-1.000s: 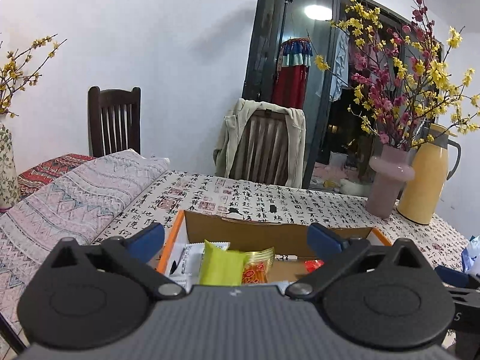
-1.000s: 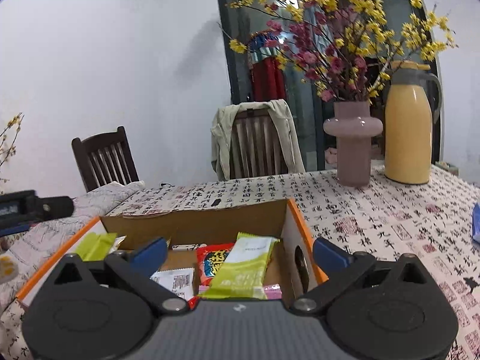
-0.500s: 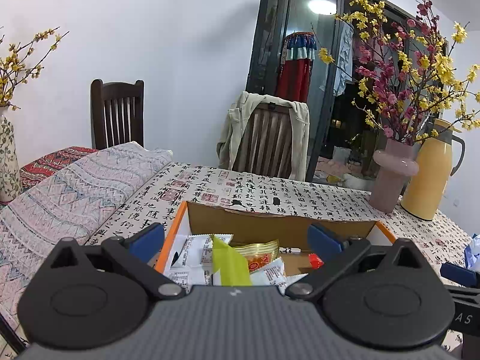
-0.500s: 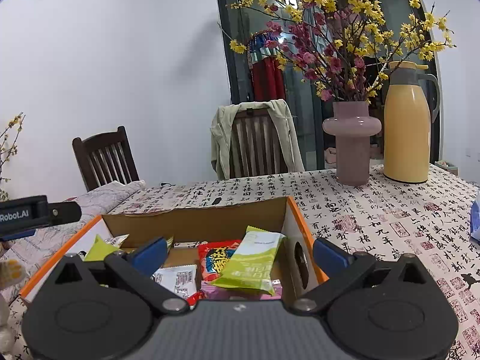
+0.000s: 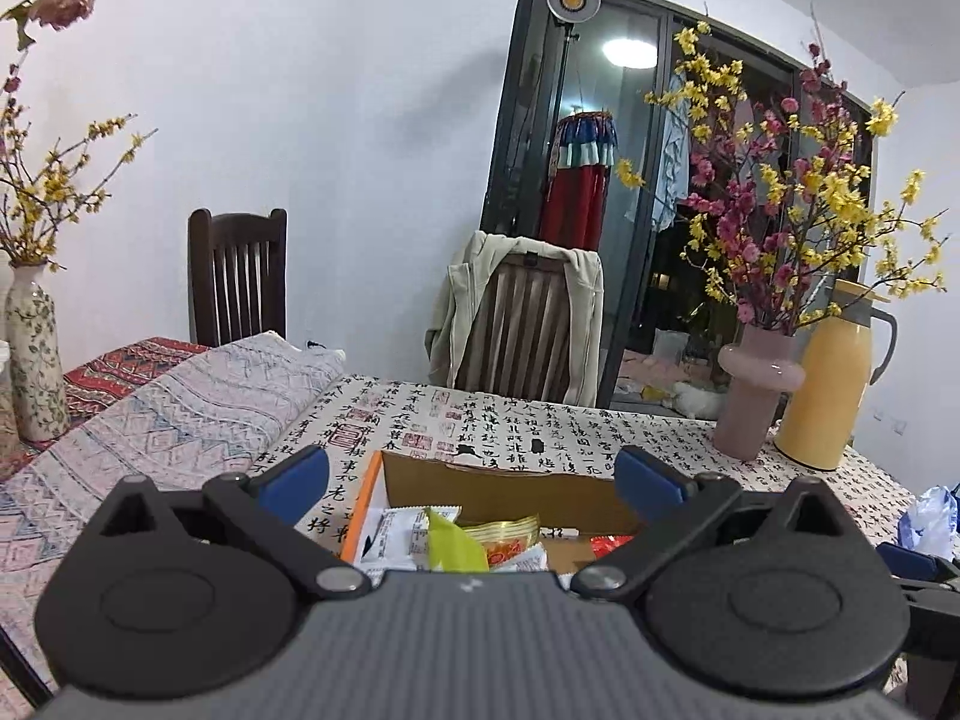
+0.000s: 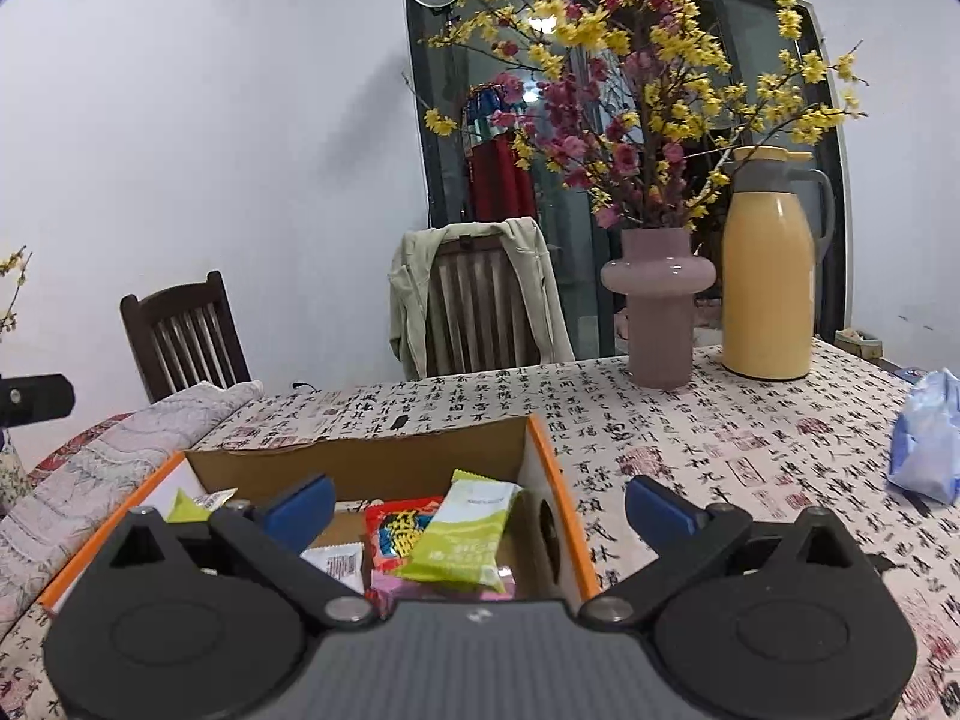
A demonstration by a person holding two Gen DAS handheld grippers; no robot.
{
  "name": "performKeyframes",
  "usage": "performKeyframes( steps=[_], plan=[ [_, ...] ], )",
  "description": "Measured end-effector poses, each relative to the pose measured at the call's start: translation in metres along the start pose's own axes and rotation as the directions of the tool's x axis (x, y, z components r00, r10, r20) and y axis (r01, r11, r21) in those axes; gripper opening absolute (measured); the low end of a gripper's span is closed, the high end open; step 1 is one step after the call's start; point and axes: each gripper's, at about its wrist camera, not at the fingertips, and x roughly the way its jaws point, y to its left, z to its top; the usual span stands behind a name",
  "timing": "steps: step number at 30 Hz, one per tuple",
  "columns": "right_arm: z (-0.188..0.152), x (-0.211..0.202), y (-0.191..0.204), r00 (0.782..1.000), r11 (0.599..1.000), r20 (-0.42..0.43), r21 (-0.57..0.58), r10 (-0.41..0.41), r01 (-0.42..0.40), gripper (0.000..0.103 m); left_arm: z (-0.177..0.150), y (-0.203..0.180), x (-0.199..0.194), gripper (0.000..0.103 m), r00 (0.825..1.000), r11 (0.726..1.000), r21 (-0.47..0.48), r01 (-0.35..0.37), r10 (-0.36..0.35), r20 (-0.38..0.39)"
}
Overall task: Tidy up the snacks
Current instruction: 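Move both grippers back from the box to the remaining packets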
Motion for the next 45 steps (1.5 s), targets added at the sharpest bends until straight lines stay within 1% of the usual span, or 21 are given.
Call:
performKeyframes(
  steps=[10,17,21,27,30,31,34,38,45],
  plan=[
    [-0.021,-0.051,0.001,1.0,1.0,-0.009,-0.003,-0.001,0.001,0.103,-0.02,0.006,-0.047,0.103,1.0,1.0,0.012,0.011,-0.01,-0.027],
    [-0.04,-0.09,-0.001,1.0,1.0,-0.019,-0.015,0.001,-0.002,0.103,-0.038,0.014,-0.073,0.103,0.995,1.0,0.007,-0.004,0.004,-0.099],
    [-0.056,-0.11,-0.002,0.999,1.0,-0.033,-0.017,0.007,-0.008,0.103,-0.049,0.017,-0.087,0.103,0.992,1.0,0.008,-0.004,0.005,-0.125],
    [-0.086,-0.132,-0.008,0.997,1.0,-0.072,-0.017,0.016,-0.018,0.103,-0.08,0.018,-0.106,0.103,0.983,1.0,0.03,0.0,0.006,-0.183],
    [-0.1,-0.142,-0.011,0.994,1.0,-0.105,-0.007,0.027,-0.027,0.103,-0.096,0.023,-0.114,0.103,0.974,1.0,0.018,-0.006,0.01,-0.227],
    [-0.104,-0.146,-0.012,0.993,0.999,-0.115,0.0,0.034,-0.035,0.103,-0.102,0.026,-0.115,0.103,0.968,1.0,0.011,-0.006,0.009,-0.249],
    [-0.115,-0.158,-0.009,0.992,0.999,-0.124,-0.012,0.037,-0.038,0.103,-0.114,0.027,-0.118,0.103,0.953,1.0,0.01,-0.005,0.007,-0.301],
    [-0.123,-0.163,-0.006,0.99,0.999,-0.134,-0.022,0.037,-0.04,0.103,-0.124,0.022,-0.118,0.103,0.938,1.0,0.016,0.003,0.003,-0.347],
    [-0.129,-0.159,-0.004,0.986,0.999,-0.163,-0.026,0.04,-0.044,0.103,-0.146,0.009,-0.115,0.103,0.913,0.997,0.062,-0.045,0.066,-0.403]
  ],
)
